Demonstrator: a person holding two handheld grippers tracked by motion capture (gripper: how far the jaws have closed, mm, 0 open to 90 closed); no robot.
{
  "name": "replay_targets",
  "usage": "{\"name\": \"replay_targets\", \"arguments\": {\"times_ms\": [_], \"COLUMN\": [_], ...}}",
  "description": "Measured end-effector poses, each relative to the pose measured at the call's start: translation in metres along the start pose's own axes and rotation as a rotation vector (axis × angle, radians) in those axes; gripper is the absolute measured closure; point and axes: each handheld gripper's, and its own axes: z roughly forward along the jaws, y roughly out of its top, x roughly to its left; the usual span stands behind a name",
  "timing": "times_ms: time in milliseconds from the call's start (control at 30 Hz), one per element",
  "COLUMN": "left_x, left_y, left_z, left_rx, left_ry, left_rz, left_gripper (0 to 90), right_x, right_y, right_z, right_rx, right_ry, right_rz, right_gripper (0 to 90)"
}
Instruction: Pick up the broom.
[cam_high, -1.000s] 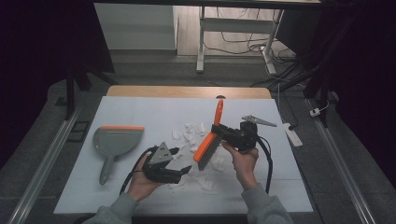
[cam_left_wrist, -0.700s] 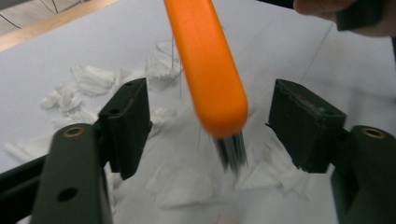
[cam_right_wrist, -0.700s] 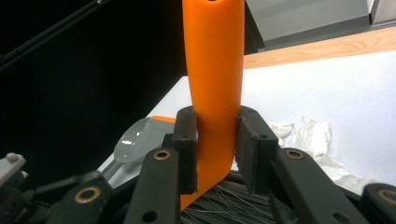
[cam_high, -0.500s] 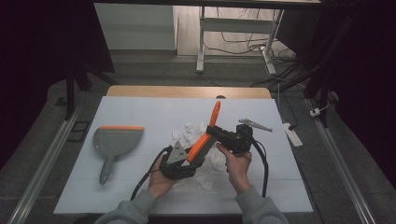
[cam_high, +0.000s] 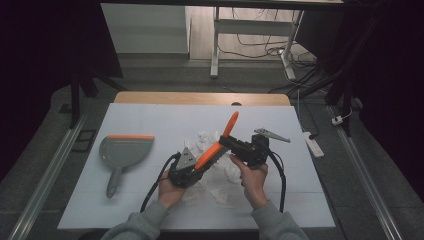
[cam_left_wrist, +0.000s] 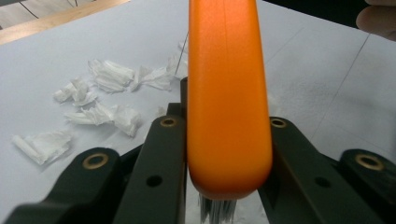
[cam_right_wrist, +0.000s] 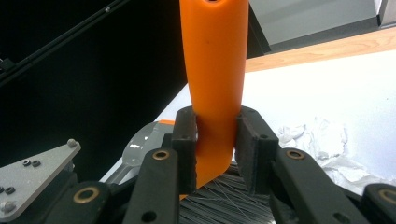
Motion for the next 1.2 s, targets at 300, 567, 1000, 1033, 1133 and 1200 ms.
{"name": "replay_targets", "arguments": {"times_ms": [300,567,1000,1033,1133,1200], "left_x": [0.014,0.029,0.038,0.038,0.038,0.037], "left_y": [0.003,0.007,0.009,0.009,0.010,0.010], "left_z": [-0.011,-0.026,-0.044,-0.044,-0.044,-0.043], "left_rx": [0.012,0.039,0.162,0.171,0.197,0.207], "left_ry": [-0.010,-0.009,-0.054,-0.055,-0.062,-0.064], "left_rz": [0.000,0.000,0.066,0.070,0.079,0.085], "left_gripper": [79.6,79.8,79.7,79.7,79.7,79.7], "right_x": [0.004,0.006,0.015,0.015,0.027,0.031], "right_y": [0.003,0.006,0.015,0.015,0.017,0.018], "right_z": [0.001,-0.002,-0.019,-0.019,-0.023,-0.023], "right_rx": [0.043,0.088,0.311,0.311,0.351,0.359], "right_ry": [-0.015,0.014,-0.013,-0.013,-0.009,-0.006], "right_rz": [-0.085,-0.153,-0.518,-0.518,-0.618,-0.639], "right_gripper": [62.0,52.0,38.0,38.0,34.8,34.3]}}
